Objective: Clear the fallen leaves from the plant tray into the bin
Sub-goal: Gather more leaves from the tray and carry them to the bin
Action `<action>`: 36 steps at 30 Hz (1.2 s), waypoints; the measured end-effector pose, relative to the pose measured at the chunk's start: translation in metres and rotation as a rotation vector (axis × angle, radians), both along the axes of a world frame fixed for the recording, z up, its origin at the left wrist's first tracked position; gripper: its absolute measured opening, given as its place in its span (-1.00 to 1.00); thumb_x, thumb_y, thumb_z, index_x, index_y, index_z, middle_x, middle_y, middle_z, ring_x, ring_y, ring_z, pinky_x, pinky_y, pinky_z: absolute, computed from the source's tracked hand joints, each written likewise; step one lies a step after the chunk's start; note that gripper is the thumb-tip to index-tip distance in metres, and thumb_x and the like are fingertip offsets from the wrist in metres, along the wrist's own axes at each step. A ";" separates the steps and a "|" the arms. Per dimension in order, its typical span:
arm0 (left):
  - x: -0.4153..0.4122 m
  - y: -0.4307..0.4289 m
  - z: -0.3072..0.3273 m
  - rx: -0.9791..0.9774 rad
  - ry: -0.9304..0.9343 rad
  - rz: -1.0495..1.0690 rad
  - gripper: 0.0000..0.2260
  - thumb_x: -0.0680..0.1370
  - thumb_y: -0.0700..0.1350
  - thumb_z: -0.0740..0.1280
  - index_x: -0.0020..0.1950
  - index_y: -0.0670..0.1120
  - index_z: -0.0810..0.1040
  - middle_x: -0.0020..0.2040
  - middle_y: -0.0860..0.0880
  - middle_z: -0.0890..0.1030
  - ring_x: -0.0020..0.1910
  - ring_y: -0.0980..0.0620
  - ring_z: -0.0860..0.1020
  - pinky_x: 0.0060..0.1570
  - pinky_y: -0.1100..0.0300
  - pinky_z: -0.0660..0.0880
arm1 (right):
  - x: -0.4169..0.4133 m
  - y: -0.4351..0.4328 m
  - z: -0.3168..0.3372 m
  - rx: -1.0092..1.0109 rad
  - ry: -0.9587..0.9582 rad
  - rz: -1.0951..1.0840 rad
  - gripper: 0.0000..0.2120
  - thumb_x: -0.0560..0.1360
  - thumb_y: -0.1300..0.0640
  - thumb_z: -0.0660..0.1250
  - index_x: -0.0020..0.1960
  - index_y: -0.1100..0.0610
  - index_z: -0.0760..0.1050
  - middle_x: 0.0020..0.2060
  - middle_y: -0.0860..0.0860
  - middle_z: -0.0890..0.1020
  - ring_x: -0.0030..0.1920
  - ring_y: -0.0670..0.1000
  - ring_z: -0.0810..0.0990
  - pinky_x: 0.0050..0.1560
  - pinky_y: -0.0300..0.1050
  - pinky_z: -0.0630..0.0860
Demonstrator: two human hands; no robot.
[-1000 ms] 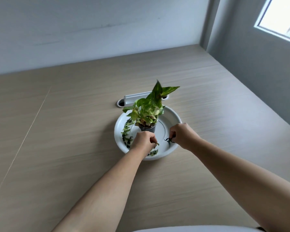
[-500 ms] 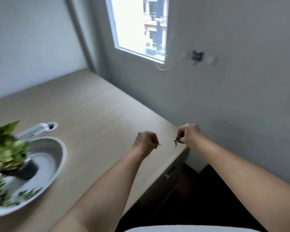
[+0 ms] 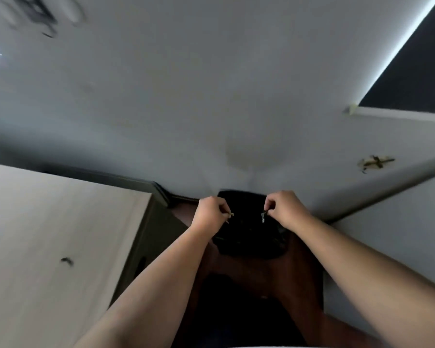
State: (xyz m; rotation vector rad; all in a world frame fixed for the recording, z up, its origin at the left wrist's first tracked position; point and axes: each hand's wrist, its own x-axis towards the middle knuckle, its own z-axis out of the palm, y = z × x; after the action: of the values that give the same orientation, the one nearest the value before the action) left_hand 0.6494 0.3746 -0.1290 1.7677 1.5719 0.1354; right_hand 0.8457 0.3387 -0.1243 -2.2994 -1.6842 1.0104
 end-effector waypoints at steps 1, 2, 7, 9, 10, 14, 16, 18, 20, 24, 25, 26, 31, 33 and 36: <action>0.008 0.005 -0.014 -0.023 -0.002 -0.008 -0.94 0.39 -0.28 0.42 -0.21 -0.15 0.66 -0.30 -0.01 0.60 -0.25 0.09 0.53 -0.32 0.39 0.37 | 0.004 0.001 -0.012 -0.015 0.000 -0.017 -0.83 0.36 0.31 0.35 -0.28 0.06 0.57 -0.16 0.09 0.69 -0.13 0.10 0.64 -0.08 -0.10 0.54; 0.015 0.011 -0.026 -0.044 -0.004 -0.013 -0.95 0.40 -0.28 0.43 -0.20 -0.15 0.66 -0.30 0.01 0.58 -0.25 0.09 0.54 -0.36 0.42 0.35 | 0.007 0.003 -0.023 -0.021 0.006 -0.035 -0.86 0.38 0.32 0.35 -0.23 0.11 0.59 -0.14 0.09 0.69 -0.13 0.09 0.62 -0.11 -0.13 0.51; 0.047 0.045 -0.074 -0.123 0.009 -0.054 -0.86 0.42 -0.14 0.47 -0.06 -0.13 0.62 -0.06 -0.09 0.67 -0.04 -0.04 0.61 -0.07 0.22 0.50 | 0.020 0.022 -0.071 -0.041 0.053 -0.121 -0.78 0.42 0.29 0.36 0.05 0.14 0.61 0.07 0.12 0.64 0.02 0.10 0.61 0.05 -0.14 0.51; 0.052 0.054 -0.088 -0.178 0.067 -0.137 -0.70 0.43 0.00 0.45 0.11 -0.08 0.57 0.13 -0.06 0.63 0.11 -0.04 0.58 0.09 0.12 0.53 | 0.024 0.023 -0.085 -0.097 0.066 -0.105 -0.66 0.45 0.25 0.36 0.21 0.09 0.55 0.21 0.10 0.59 0.13 0.10 0.59 0.20 -0.10 0.49; 0.052 0.057 -0.093 -0.197 0.097 -0.178 -0.65 0.44 0.04 0.43 0.18 -0.05 0.53 0.20 -0.04 0.59 0.18 -0.05 0.56 0.14 0.08 0.53 | 0.026 0.021 -0.090 -0.115 0.071 -0.103 -0.63 0.46 0.24 0.35 0.26 0.08 0.52 0.26 0.10 0.56 0.19 0.10 0.57 0.25 -0.10 0.46; 0.042 0.065 -0.093 -0.206 0.158 -0.223 -0.63 0.50 0.02 0.37 0.27 -0.04 0.47 0.29 -0.05 0.54 0.24 -0.06 0.51 0.17 0.06 0.51 | 0.029 0.011 -0.094 -0.164 0.097 -0.133 -0.70 0.49 0.26 0.31 0.20 0.10 0.54 0.26 0.11 0.55 0.19 0.10 0.57 0.27 -0.04 0.48; 0.037 0.067 -0.085 -0.200 0.172 -0.218 -0.65 0.50 0.00 0.37 0.25 -0.05 0.49 0.26 -0.06 0.55 0.23 -0.06 0.52 0.18 0.07 0.50 | 0.029 0.012 -0.087 -0.153 0.103 -0.135 -0.75 0.48 0.27 0.31 0.14 0.12 0.58 0.20 0.11 0.59 0.16 0.09 0.58 0.25 -0.05 0.49; 0.031 0.066 -0.069 -0.190 0.168 -0.195 -0.68 0.48 -0.01 0.39 0.21 -0.05 0.51 0.23 -0.06 0.58 0.19 -0.06 0.54 0.18 0.05 0.51 | 0.028 0.019 -0.071 -0.122 0.098 -0.120 -0.77 0.47 0.27 0.31 0.10 0.13 0.60 0.16 0.09 0.62 0.16 0.09 0.58 0.25 -0.03 0.49; 0.025 0.066 -0.050 -0.164 0.143 -0.153 -0.71 0.47 -0.03 0.39 0.17 -0.05 0.54 0.18 -0.06 0.60 0.14 -0.06 0.57 0.17 0.03 0.53 | 0.024 0.031 -0.051 -0.080 0.094 -0.096 -0.79 0.47 0.26 0.31 0.07 0.13 0.61 0.11 0.08 0.65 0.14 0.10 0.59 0.23 -0.02 0.50; -0.002 0.060 0.007 -0.006 0.117 -0.061 -0.77 0.47 -0.05 0.37 0.10 -0.04 0.57 0.11 -0.04 0.61 0.07 -0.06 0.58 0.10 0.08 0.52 | -0.004 0.057 0.001 0.038 0.108 0.031 -0.81 0.47 0.26 0.30 0.03 0.18 0.62 0.03 0.12 0.68 0.08 0.11 0.61 0.16 -0.11 0.48; -0.010 0.057 0.021 0.031 0.114 -0.040 -0.78 0.47 -0.05 0.36 0.10 -0.04 0.57 0.09 -0.03 0.61 0.06 -0.06 0.57 0.10 0.09 0.52 | -0.013 0.062 0.013 0.064 0.108 0.064 -0.82 0.46 0.25 0.30 0.02 0.18 0.62 0.03 0.11 0.68 0.08 0.11 0.61 0.15 -0.12 0.47; -0.024 0.052 0.037 0.074 0.114 0.003 -0.79 0.47 -0.05 0.35 0.08 -0.04 0.58 0.08 -0.03 0.61 0.06 -0.05 0.57 0.09 0.09 0.52 | -0.027 0.067 0.026 0.087 0.112 0.109 -0.83 0.46 0.25 0.31 0.01 0.17 0.62 0.02 0.11 0.68 0.08 0.10 0.61 0.14 -0.14 0.47; -0.121 -0.001 0.099 0.223 0.134 0.307 -0.86 0.46 -0.08 0.35 -0.01 -0.04 0.61 -0.02 -0.05 0.67 0.01 -0.05 0.60 0.03 0.12 0.52 | -0.123 0.069 0.082 0.187 0.130 0.412 -0.84 0.45 0.21 0.32 -0.01 0.14 0.63 0.00 0.11 0.70 0.06 0.09 0.63 0.12 -0.14 0.49; -0.168 -0.037 0.117 0.218 0.144 0.453 -0.87 0.47 -0.08 0.35 -0.01 -0.04 0.62 -0.02 -0.06 0.67 0.00 -0.05 0.61 0.03 0.12 0.54 | -0.173 0.058 0.100 0.219 0.150 0.548 -0.84 0.45 0.20 0.33 -0.01 0.13 0.64 -0.01 0.10 0.71 0.05 0.09 0.64 0.11 -0.15 0.50; -0.236 -0.096 0.136 0.218 0.184 0.652 -0.88 0.47 -0.07 0.36 -0.03 -0.02 0.63 -0.03 -0.05 0.69 -0.03 -0.04 0.63 0.02 0.13 0.56 | -0.246 0.034 0.120 0.248 0.188 0.738 -0.85 0.46 0.20 0.33 -0.02 0.11 0.64 -0.04 0.09 0.70 -0.03 0.06 0.64 0.01 -0.21 0.49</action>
State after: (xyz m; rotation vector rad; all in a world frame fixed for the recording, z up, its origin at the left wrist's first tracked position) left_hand 0.4138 0.2784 0.0071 1.3834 2.2972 0.4822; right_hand 0.5999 0.3725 -0.0048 -1.3835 -2.4559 0.9905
